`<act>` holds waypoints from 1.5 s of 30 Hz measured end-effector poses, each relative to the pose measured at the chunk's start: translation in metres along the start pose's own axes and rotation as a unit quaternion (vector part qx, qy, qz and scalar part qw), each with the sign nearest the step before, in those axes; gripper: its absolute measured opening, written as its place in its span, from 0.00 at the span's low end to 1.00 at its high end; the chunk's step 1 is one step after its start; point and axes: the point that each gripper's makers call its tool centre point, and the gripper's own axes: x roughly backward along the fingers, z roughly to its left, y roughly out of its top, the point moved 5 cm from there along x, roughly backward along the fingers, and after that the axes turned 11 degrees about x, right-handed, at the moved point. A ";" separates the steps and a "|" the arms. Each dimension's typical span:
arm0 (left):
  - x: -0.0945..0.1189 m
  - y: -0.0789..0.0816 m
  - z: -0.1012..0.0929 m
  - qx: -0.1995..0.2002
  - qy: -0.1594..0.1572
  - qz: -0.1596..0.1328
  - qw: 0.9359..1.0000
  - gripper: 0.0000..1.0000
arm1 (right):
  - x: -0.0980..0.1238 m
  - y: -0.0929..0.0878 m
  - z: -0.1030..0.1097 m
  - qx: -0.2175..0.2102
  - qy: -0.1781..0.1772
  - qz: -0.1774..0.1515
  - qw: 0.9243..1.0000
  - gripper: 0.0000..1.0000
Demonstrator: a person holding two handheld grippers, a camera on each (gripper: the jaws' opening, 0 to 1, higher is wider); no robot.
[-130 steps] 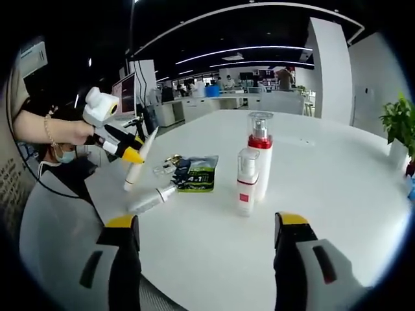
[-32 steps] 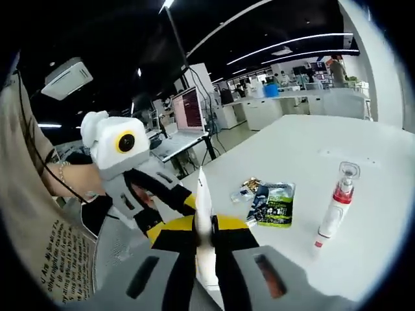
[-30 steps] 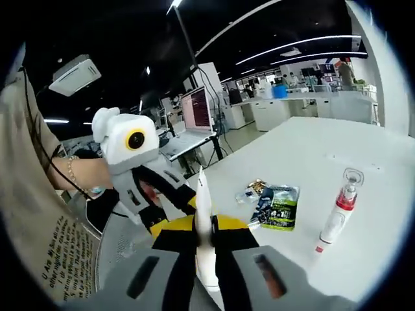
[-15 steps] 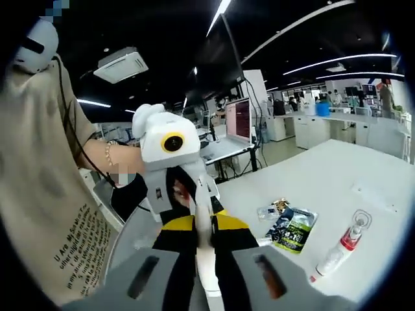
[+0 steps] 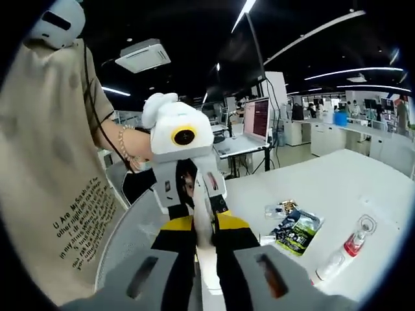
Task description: Arrange the skincare products in the storage area until every visible bottle or jar stands upright without overlapping.
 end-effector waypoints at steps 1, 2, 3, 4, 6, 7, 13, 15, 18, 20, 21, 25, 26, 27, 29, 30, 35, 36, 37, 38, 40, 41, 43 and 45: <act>-0.002 -0.002 0.001 -0.004 0.000 0.006 1.000 0.13 | -0.002 -0.003 0.000 -0.001 -0.003 0.003 1.000 0.10; -0.006 -0.006 0.004 -0.006 0.001 0.010 1.000 0.13 | -0.004 -0.007 0.000 -0.003 -0.007 0.008 1.000 0.10; -0.008 -0.009 0.005 -0.006 0.001 0.011 1.000 0.13 | -0.005 -0.012 0.000 -0.005 -0.011 0.013 1.000 0.10; -0.011 -0.013 0.008 -0.004 0.001 0.011 1.000 0.13 | -0.007 -0.015 -0.001 -0.007 -0.014 0.017 1.000 0.10; -0.017 -0.020 0.010 0.004 -0.002 0.010 1.000 0.13 | -0.009 -0.022 -0.001 -0.010 -0.017 0.029 0.999 0.10; -0.019 -0.023 0.011 0.007 -0.002 0.011 1.000 0.13 | -0.011 -0.026 -0.001 -0.010 -0.017 0.035 0.999 0.11; -0.033 -0.036 0.018 0.007 0.006 0.024 1.000 0.13 | -0.019 -0.044 -0.003 -0.011 -0.023 0.071 0.997 0.11; -0.036 -0.039 0.020 0.008 0.005 0.027 1.000 0.13 | -0.020 -0.048 -0.003 -0.017 -0.026 0.076 0.997 0.11; -0.039 -0.042 0.022 0.005 0.006 0.033 0.999 0.13 | -0.020 -0.054 -0.005 -0.021 -0.029 0.082 0.996 0.12; -0.040 -0.040 0.024 0.014 0.004 0.027 1.000 0.13 | -0.018 -0.053 -0.008 -0.026 -0.036 0.077 0.996 0.13; -0.039 -0.039 0.025 0.015 0.004 0.026 1.000 0.13 | -0.018 -0.053 -0.009 -0.029 -0.037 0.077 0.996 0.13; -0.040 -0.038 0.025 0.007 0.008 0.022 1.000 0.13 | -0.018 -0.053 -0.012 -0.031 -0.038 0.082 0.995 0.14; -0.040 -0.038 0.025 0.000 0.009 0.021 1.000 0.13 | -0.018 -0.053 -0.012 -0.032 -0.044 0.082 0.995 0.16; -0.040 -0.038 0.025 -0.001 0.009 0.020 1.000 0.13 | -0.018 -0.053 -0.013 -0.035 -0.047 0.081 0.995 0.16; -0.040 -0.039 0.027 0.001 0.006 0.016 1.000 0.13 | -0.018 -0.053 -0.013 -0.044 -0.053 0.078 0.995 0.17; -0.040 -0.039 0.027 0.001 0.003 0.013 1.000 0.13 | -0.017 -0.053 -0.013 -0.049 -0.059 0.075 0.994 0.17; -0.042 -0.038 0.029 -0.009 -0.006 0.009 1.000 0.13 | -0.016 -0.052 -0.015 -0.068 -0.079 0.068 0.992 0.20; -0.042 -0.037 0.030 -0.010 -0.008 0.009 1.000 0.13 | -0.016 -0.052 -0.016 -0.071 -0.083 0.066 0.992 0.20; -0.043 -0.036 0.031 -0.013 -0.010 0.009 1.000 0.13 | -0.015 -0.052 -0.017 -0.075 -0.090 0.064 0.991 0.21; -0.043 -0.036 0.032 -0.014 -0.011 0.009 1.000 0.13 | -0.015 -0.052 -0.018 -0.077 -0.096 0.062 0.990 0.21; -0.044 -0.035 0.034 -0.017 -0.015 0.008 1.000 0.13 | -0.013 -0.052 -0.020 -0.082 -0.106 0.058 0.989 0.22; -0.045 -0.034 0.035 -0.023 -0.018 0.008 1.000 0.13 | -0.011 -0.051 -0.021 -0.086 -0.115 0.053 0.988 0.22; -0.046 -0.032 0.037 -0.029 -0.023 0.009 0.999 0.12 | -0.008 -0.051 -0.023 -0.093 -0.128 0.047 0.986 0.24; -0.047 -0.031 0.038 -0.034 -0.027 0.009 0.999 0.12 | -0.005 -0.051 -0.026 -0.094 -0.141 0.045 0.984 0.27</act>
